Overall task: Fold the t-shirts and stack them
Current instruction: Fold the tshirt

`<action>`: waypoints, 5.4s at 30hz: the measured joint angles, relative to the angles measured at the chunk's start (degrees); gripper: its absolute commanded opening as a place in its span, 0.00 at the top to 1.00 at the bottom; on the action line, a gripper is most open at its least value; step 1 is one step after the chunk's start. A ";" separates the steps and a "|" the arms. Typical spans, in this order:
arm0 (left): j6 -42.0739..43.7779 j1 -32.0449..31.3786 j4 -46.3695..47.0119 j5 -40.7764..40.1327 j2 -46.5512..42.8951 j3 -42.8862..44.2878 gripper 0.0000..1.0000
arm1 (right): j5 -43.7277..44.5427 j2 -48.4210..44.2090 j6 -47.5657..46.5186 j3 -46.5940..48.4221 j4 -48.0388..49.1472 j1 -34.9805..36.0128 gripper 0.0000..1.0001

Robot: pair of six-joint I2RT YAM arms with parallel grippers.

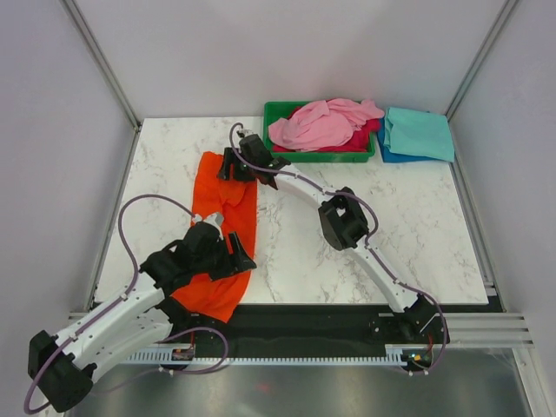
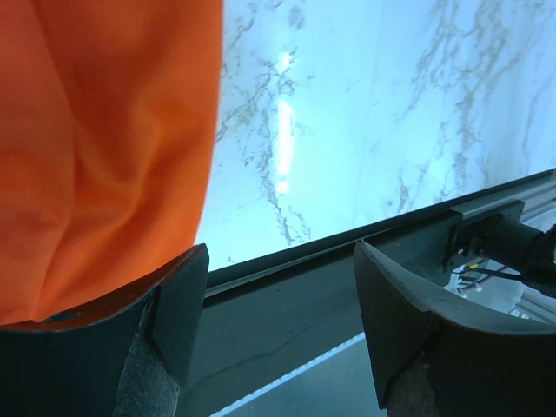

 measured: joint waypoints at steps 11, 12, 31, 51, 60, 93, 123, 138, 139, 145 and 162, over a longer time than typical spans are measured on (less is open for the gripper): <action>1.97 0.00 -7.48 -3.26 -2.95 11.74 0.23 | 10.08 12.70 -4.66 6.49 33.92 -3.26 0.07; 2.14 0.00 -8.04 -3.80 -3.19 12.20 0.22 | 10.97 13.20 -6.64 6.75 36.39 -3.06 0.06; 4.79 20.46 -15.08 -24.85 2.69 16.02 0.14 | 22.14 -53.81 -13.20 -44.15 30.58 9.53 0.02; 3.85 41.00 -2.19 -20.22 -1.55 -2.99 0.25 | 22.05 -54.97 21.05 -83.17 13.51 32.92 0.10; 3.87 41.00 0.52 -19.41 -3.10 -3.30 0.25 | 21.92 -50.36 24.52 -83.01 23.67 32.87 0.24; -1.51 2.84 -2.08 -11.65 -1.70 -4.02 0.43 | 29.86 -74.25 23.06 -107.62 13.60 26.75 1.00; -19.87 -10.62 -1.18 -6.86 -3.56 -14.01 0.85 | 29.05 -72.70 20.59 -106.86 15.67 26.40 1.00; -19.76 -10.88 -1.95 -6.93 -5.20 -11.10 0.98 | 27.61 -76.08 20.15 -106.09 7.91 26.58 1.00; -19.71 -10.88 -2.43 -7.06 -5.27 -10.05 0.98 | 27.65 -76.59 19.89 -105.39 6.47 26.58 1.00; -18.88 -10.86 -5.68 -9.70 -5.88 -3.96 0.98 | 29.09 -77.15 16.48 -96.91 0.42 26.08 1.00; -4.31 6.80 -10.05 -17.00 4.11 9.77 0.98 | 29.53 -64.57 2.69 -70.64 -6.38 14.62 1.00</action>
